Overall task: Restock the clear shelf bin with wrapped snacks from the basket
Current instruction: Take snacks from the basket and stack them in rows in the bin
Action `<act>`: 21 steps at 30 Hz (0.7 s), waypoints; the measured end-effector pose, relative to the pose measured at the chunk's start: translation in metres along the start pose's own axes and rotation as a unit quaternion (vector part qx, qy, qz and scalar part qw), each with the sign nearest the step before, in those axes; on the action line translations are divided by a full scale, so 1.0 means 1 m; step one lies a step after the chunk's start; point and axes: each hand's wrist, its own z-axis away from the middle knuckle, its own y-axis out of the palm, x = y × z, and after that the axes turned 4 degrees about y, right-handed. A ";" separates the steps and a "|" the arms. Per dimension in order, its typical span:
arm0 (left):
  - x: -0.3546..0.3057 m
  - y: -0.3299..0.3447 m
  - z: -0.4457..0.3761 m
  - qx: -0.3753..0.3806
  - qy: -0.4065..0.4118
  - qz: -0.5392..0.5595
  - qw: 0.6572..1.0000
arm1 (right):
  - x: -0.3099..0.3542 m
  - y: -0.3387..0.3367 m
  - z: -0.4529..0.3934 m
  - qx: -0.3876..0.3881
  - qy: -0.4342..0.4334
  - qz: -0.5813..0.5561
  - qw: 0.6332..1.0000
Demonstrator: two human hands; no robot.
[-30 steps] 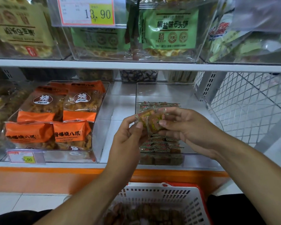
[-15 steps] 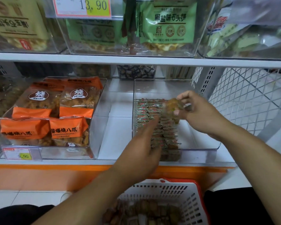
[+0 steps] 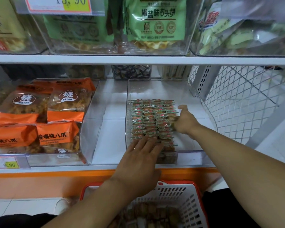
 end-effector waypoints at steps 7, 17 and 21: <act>-0.002 0.000 0.000 0.004 0.002 -0.004 1.000 | 0.000 0.005 -0.004 -0.027 0.024 -0.048 0.998; -0.002 -0.006 0.001 -0.010 -0.002 0.035 0.999 | 0.003 0.004 0.001 -0.033 -0.007 0.071 0.997; -0.005 -0.027 0.010 -0.080 0.009 0.044 0.996 | 0.012 -0.014 0.023 -0.062 -0.076 0.174 0.980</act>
